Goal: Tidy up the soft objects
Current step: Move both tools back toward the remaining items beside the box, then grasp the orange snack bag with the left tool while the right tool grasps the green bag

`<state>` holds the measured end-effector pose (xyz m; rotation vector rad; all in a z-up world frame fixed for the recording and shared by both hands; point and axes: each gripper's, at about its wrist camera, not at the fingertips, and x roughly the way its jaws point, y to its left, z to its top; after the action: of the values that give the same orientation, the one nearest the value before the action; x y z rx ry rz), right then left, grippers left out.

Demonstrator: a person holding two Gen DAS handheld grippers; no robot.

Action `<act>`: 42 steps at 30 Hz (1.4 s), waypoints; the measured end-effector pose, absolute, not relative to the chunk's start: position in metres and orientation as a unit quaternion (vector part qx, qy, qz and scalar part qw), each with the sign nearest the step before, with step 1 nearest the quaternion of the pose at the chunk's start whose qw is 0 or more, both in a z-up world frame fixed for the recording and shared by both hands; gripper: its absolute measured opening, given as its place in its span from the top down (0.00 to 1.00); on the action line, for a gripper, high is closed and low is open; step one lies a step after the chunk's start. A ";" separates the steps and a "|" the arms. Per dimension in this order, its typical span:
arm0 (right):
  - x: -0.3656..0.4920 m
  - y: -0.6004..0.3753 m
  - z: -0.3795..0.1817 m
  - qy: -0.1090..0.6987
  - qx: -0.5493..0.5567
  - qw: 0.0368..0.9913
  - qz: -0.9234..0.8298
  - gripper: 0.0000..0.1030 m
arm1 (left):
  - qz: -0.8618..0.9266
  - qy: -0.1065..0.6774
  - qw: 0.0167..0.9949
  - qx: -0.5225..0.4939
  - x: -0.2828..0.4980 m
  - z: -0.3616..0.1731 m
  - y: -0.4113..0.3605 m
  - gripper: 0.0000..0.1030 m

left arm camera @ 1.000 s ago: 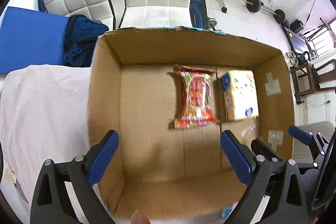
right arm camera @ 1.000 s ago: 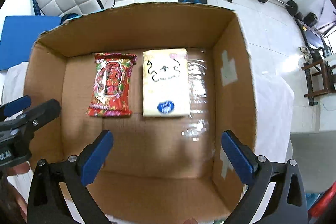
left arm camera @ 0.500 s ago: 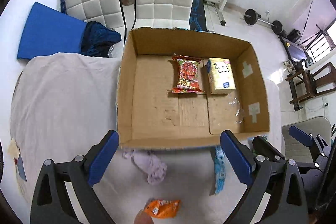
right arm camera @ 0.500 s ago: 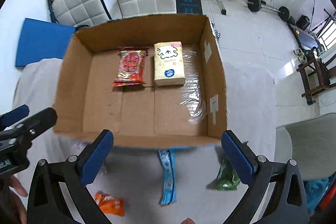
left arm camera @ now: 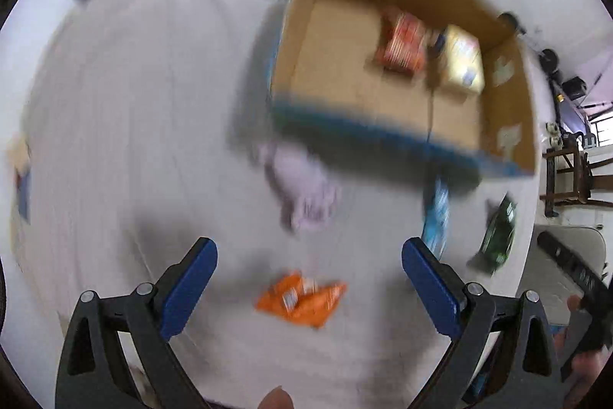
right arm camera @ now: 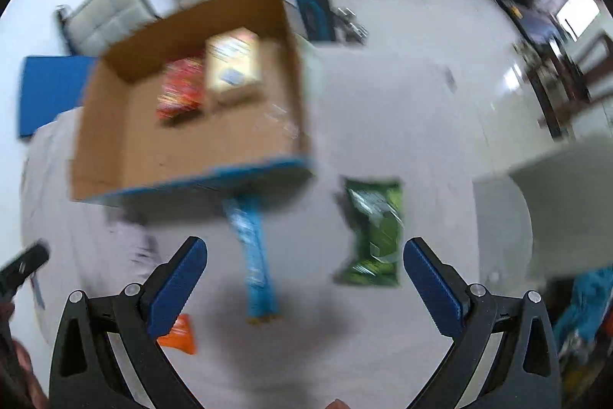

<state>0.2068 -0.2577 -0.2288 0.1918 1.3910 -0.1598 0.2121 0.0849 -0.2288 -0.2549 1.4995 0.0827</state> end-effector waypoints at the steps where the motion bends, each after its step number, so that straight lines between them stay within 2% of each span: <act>1: 0.204 -0.267 -0.241 0.645 0.094 0.754 -0.084 0.00 | 0.044 0.690 0.711 -0.124 0.206 -0.242 0.085 0.04; 8: 0.199 -0.308 -0.318 0.680 0.118 0.712 -0.133 0.00 | 0.077 0.741 0.605 -0.280 0.151 -0.331 0.090 0.04; 17: 0.218 -0.317 -0.367 0.690 0.157 0.692 -0.140 0.01 | 0.089 0.749 0.552 -0.355 0.137 -0.378 0.082 0.04; 18: 0.220 -0.318 -0.372 0.692 0.163 0.690 -0.139 0.05 | 0.089 0.748 0.551 -0.360 0.137 -0.381 0.081 0.07; 19: 0.222 -0.319 -0.378 0.695 0.166 0.686 -0.136 0.14 | 0.090 0.746 0.551 -0.363 0.137 -0.383 0.080 0.13; 21: 0.225 -0.317 -0.383 0.701 0.157 0.681 -0.141 0.23 | 0.091 0.745 0.554 -0.360 0.140 -0.386 0.077 0.41; 23: 0.230 -0.314 -0.381 0.702 0.145 0.683 -0.140 0.32 | 0.092 0.749 0.559 -0.344 0.144 -0.389 0.074 0.51; 24: 0.228 -0.312 -0.379 0.703 0.141 0.684 -0.137 0.40 | 0.093 0.749 0.564 -0.334 0.146 -0.388 0.072 0.57; 25: 0.228 -0.309 -0.376 0.704 0.138 0.684 -0.132 0.47 | 0.090 0.749 0.574 -0.318 0.150 -0.386 0.070 0.59; 28: 0.216 -0.300 -0.371 0.713 0.123 0.681 -0.114 0.56 | 0.079 0.751 0.602 -0.260 0.159 -0.380 0.056 0.65; 33: 0.178 -0.276 -0.369 0.737 0.085 0.666 -0.077 0.59 | 0.042 0.753 0.646 -0.120 0.174 -0.374 0.022 0.67; 36: 0.154 -0.257 -0.372 0.750 0.059 0.656 -0.057 0.59 | 0.015 0.763 0.641 -0.084 0.177 -0.380 0.013 0.66; 39: 0.142 -0.246 -0.375 0.761 0.053 0.645 -0.042 0.57 | 0.005 0.773 0.619 -0.138 0.178 -0.386 0.029 0.65; 41: 0.138 -0.249 -0.376 0.767 0.082 0.635 -0.033 0.52 | 0.000 0.772 0.599 -0.212 0.172 -0.390 0.048 0.63; 42: 0.137 -0.250 -0.374 0.766 0.093 0.635 -0.030 0.43 | 0.003 0.769 0.593 -0.236 0.170 -0.391 0.054 0.60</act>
<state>0.1371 -0.2501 -0.3742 0.2133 1.7513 -0.0682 0.1697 0.0539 -0.3906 -0.5497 1.7887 0.0073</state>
